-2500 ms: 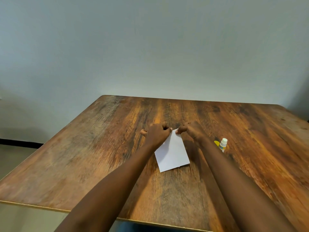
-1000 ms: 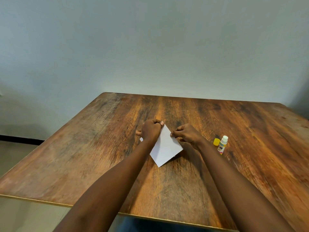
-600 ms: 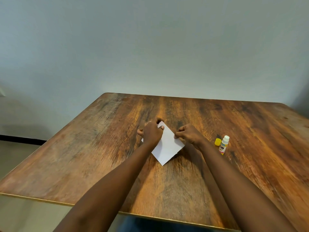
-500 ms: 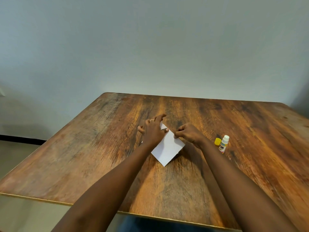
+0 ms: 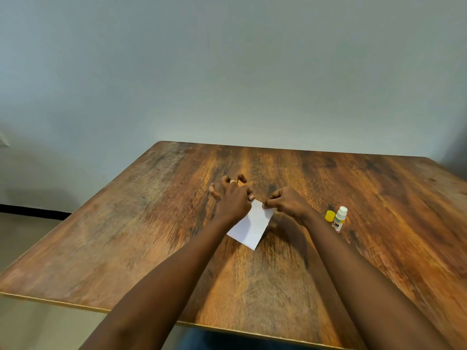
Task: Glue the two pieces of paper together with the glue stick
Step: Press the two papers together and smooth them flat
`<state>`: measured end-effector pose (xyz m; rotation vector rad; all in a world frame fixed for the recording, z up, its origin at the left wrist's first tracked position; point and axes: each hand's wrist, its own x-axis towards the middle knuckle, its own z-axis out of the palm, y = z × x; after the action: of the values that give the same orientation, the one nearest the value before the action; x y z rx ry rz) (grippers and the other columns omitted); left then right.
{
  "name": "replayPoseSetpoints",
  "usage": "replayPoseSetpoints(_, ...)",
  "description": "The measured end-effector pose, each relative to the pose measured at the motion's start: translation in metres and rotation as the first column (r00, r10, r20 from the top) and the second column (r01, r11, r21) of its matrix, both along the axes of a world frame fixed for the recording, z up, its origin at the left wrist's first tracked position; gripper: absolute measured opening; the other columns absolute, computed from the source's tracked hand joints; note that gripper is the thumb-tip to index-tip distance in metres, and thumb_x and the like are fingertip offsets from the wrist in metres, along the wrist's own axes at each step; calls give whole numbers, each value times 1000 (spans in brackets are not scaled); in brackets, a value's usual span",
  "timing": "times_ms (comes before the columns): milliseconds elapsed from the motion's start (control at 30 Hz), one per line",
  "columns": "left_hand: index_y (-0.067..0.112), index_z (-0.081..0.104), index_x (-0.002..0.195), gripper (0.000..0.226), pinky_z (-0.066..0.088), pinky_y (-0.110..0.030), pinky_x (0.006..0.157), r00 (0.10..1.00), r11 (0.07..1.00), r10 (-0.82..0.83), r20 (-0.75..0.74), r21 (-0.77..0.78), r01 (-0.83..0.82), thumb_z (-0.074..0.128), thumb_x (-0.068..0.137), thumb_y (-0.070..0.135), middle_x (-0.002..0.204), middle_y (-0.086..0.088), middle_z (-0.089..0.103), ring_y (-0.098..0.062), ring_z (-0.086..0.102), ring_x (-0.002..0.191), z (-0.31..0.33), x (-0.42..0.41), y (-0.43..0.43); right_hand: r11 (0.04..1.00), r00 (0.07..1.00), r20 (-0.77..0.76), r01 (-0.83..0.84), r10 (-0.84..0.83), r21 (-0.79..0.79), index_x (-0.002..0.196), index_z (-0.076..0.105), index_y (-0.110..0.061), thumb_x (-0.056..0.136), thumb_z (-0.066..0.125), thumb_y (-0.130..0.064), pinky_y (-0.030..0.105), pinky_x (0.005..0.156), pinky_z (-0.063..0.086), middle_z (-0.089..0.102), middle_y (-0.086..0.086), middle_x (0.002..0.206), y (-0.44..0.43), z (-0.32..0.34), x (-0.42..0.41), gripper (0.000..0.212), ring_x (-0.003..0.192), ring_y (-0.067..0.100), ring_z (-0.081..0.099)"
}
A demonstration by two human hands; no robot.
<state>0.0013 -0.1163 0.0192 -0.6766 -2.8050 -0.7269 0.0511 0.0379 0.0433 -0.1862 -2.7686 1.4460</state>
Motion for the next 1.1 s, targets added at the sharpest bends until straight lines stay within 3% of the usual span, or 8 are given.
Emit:
replayPoseSetpoints(200, 17, 61, 103, 20, 20, -55, 109, 999, 999, 34, 32, 9, -34, 44, 93, 21, 124, -8, 54, -29, 34, 131, -1, 0, 5, 999, 999, -24, 26, -26, 27, 80, 68, 15, 80, 66, -5, 24, 49, 32, 62, 26, 78, -2, 3, 1, 20, 55, 14, 44)
replayPoseSetpoints(367, 17, 63, 113, 26, 23, -45, 109, 994, 994, -112, 5, -5, 112, 46, 94, 26, 130, -4, 55, -25, 39, 127, 3, 11, 11, 1000, 999, -40, 29, -29, 12, 71, 63, 17, 78, 66, -4, 24, 48, 29, 49, 13, 62, -1, 6, -1, 22, 52, 14, 38)
replayPoseSetpoints(500, 17, 67, 109, 28, 21, -48, 109, 998, 998, -55, 5, 38, 55, 53, 90, 33, 128, -3, 56, -27, 35, 129, 4, 7, 9, 1000, 999, -46, 15, -16, -20, 67, 62, 11, 78, 68, -4, 13, 39, 29, 47, 11, 59, 0, 6, 2, 20, 49, 9, 39)
replayPoseSetpoints(600, 17, 70, 107, 29, 27, -50, 107, 999, 998, -25, 34, 55, 23, 58, 87, 35, 122, -4, 61, -26, 40, 124, 7, 4, 8, 999, 999, -41, 5, -6, -35, 79, 60, 23, 80, 67, -6, 16, 44, 31, 52, 17, 70, 1, 5, 2, 29, 58, 17, 41)
replayPoseSetpoints(767, 11, 71, 104, 29, 27, -47, 107, 996, 990, -1, 90, 142, -12, 58, 88, 30, 123, -6, 59, -28, 36, 129, 9, 2, 1, 998, 999, -46, 16, -19, -56, 83, 61, 22, 78, 67, -4, 29, 56, 35, 57, 37, 80, 4, 4, 0, 27, 70, 26, 46)
replayPoseSetpoints(900, 11, 70, 107, 27, 26, -55, 109, 983, 974, 84, 164, 195, -115, 57, 89, 27, 134, -6, 52, -29, 30, 135, 11, -2, -10, 991, 996, -62, 50, -58, -122, 76, 70, 6, 79, 65, -3, 30, 64, 43, 69, 18, 78, 8, 4, 0, 10, 71, 19, 59)
replayPoseSetpoints(967, 11, 69, 107, 28, 24, -52, 110, 978, 973, 84, 189, 198, -121, 56, 89, 27, 135, -6, 52, -29, 28, 136, 11, -4, -15, 977, 995, -68, 54, -69, -205, 73, 70, -5, 82, 65, -6, 27, 65, 42, 68, 6, 73, 10, 3, 0, 11, 68, 10, 61)
replayPoseSetpoints(1100, 12, 70, 106, 27, 27, -53, 108, 978, 972, 69, 195, 209, -110, 56, 89, 27, 131, -6, 55, -28, 31, 134, 13, -2, -12, 976, 997, -71, 17, -34, -216, 85, 72, -6, 84, 66, -15, 33, 73, 44, 71, 9, 87, 1, 1, 0, 11, 79, 12, 63)
